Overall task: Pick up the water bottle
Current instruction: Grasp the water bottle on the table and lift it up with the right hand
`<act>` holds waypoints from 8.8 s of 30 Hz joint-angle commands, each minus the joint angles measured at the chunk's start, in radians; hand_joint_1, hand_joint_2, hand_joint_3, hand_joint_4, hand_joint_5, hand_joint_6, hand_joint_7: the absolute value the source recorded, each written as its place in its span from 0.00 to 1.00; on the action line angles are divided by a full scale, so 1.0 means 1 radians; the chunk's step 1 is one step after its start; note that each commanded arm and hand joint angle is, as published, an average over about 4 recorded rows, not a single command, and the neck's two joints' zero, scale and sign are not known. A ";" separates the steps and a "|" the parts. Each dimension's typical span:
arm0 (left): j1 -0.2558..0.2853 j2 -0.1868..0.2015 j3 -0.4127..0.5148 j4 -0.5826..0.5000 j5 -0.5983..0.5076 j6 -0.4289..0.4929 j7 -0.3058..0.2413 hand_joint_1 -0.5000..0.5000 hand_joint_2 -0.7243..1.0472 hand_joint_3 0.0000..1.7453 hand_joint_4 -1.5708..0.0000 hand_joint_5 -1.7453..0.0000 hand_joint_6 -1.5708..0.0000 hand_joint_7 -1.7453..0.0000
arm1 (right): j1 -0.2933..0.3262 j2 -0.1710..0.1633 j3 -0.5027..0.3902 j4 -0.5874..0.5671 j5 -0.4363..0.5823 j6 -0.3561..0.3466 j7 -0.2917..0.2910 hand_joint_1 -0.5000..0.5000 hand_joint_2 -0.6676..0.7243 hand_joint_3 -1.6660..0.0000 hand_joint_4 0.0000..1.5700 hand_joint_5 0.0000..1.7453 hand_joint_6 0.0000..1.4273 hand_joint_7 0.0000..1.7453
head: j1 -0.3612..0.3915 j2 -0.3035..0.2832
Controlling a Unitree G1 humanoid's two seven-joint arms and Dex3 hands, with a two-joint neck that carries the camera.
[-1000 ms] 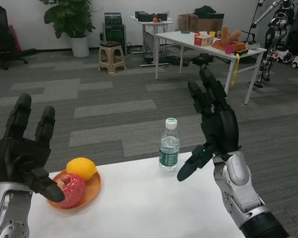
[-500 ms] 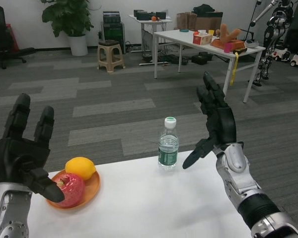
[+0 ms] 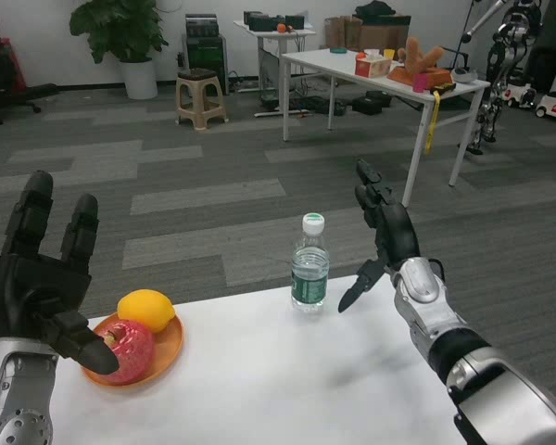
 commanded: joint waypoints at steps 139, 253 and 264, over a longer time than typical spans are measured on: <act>0.008 -0.007 -0.026 0.023 -0.003 -0.013 -0.005 0.00 0.00 0.04 1.00 1.00 1.00 1.00 | 0.330 0.011 0.057 -0.198 0.005 0.035 0.240 0.08 0.77 1.00 0.00 0.61 0.00 0.92 | -0.008 -0.114; 0.007 -0.007 -0.028 0.029 -0.005 -0.004 -0.003 0.02 0.00 0.05 1.00 1.00 1.00 1.00 | 0.206 0.027 0.196 -0.041 0.006 0.039 0.386 0.08 0.82 1.00 0.00 0.00 0.00 0.40 | -0.014 -0.182; 0.009 -0.006 -0.029 0.029 -0.005 -0.006 -0.003 0.01 0.00 0.05 1.00 1.00 1.00 1.00 | 0.208 0.028 0.199 -0.051 0.006 0.038 0.387 0.08 0.81 1.00 0.00 0.39 0.00 0.72 | -0.014 -0.187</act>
